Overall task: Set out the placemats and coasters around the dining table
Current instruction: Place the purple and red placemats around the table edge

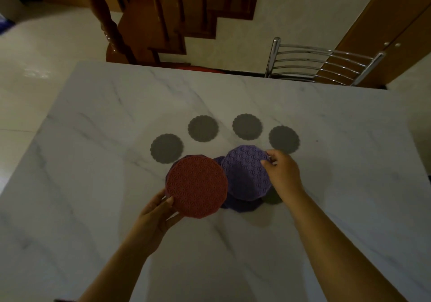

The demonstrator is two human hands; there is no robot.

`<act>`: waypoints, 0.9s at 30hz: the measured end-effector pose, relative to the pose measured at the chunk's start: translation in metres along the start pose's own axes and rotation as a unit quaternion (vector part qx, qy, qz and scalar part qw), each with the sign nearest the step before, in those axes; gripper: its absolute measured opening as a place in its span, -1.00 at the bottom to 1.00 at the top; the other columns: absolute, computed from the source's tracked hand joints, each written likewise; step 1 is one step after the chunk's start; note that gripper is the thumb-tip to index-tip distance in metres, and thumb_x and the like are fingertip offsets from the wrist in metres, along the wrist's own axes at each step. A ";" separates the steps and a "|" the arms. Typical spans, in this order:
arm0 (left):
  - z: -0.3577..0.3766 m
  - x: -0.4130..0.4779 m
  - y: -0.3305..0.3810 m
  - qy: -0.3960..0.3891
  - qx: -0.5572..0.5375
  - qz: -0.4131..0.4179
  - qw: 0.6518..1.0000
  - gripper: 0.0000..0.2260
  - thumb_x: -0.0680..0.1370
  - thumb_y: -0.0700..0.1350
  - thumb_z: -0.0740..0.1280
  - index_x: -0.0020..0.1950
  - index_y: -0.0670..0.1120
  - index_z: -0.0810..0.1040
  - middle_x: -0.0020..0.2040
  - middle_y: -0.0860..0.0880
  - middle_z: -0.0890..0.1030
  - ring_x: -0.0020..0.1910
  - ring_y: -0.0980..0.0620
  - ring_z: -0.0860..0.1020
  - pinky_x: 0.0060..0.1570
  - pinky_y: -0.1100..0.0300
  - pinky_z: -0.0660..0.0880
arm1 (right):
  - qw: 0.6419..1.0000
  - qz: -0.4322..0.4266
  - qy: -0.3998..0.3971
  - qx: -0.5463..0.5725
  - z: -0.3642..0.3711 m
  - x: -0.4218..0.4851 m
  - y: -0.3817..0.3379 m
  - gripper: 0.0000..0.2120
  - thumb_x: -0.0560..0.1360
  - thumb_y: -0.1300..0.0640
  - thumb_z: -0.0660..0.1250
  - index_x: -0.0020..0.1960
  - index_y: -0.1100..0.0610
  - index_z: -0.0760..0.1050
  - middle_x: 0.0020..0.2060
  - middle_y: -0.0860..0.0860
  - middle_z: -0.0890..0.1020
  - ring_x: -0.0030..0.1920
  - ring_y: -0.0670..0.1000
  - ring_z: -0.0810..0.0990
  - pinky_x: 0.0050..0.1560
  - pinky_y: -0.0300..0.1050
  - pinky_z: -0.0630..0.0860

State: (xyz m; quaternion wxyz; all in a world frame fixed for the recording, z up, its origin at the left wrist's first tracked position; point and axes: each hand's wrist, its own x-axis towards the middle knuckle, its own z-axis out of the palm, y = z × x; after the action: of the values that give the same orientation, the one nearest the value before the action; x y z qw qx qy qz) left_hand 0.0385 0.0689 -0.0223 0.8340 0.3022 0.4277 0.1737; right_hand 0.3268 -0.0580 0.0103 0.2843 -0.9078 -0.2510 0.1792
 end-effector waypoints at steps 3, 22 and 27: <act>0.000 -0.002 0.000 -0.007 -0.006 -0.002 1.000 -0.67 0.46 -0.23 0.29 0.23 -0.12 0.54 0.02 -0.10 0.68 -0.05 -0.06 0.67 -0.10 0.05 0.64 | 0.997 -0.001 -0.006 0.074 -0.022 -0.004 0.004 -0.78 0.47 0.20 0.35 0.11 0.17 0.56 -0.03 0.10 0.65 -0.08 0.02 0.57 -0.07 -0.12 0.45; 0.017 -0.033 -0.007 -0.080 0.014 -0.031 0.996 -0.66 0.50 -0.20 0.28 0.27 -0.12 0.53 0.07 -0.12 0.66 -0.03 -0.07 0.66 -0.09 0.05 0.64 | 0.949 0.051 -0.109 0.293 0.005 -0.080 -0.024 -0.80 0.45 0.21 0.39 0.07 0.12 0.58 -0.02 0.05 0.65 0.04 0.06 0.61 0.17 0.09 0.52; 0.022 -0.035 -0.011 -0.090 0.011 -0.038 0.995 -0.65 0.49 -0.15 0.28 0.28 -0.11 0.54 0.08 -0.11 0.66 -0.01 -0.07 0.65 -0.03 0.04 0.64 | 0.956 0.029 -0.113 0.271 0.010 -0.088 -0.019 -0.74 0.48 0.18 0.36 0.16 0.13 0.54 0.05 0.04 0.63 0.10 0.04 0.58 0.19 0.07 0.51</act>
State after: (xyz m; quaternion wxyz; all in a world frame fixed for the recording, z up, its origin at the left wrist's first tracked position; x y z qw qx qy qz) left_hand 0.0362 0.0336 0.0019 0.8717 0.3093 0.3640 0.1093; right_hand 0.2443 -0.0893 0.0303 0.4839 -0.7774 -0.1975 0.3501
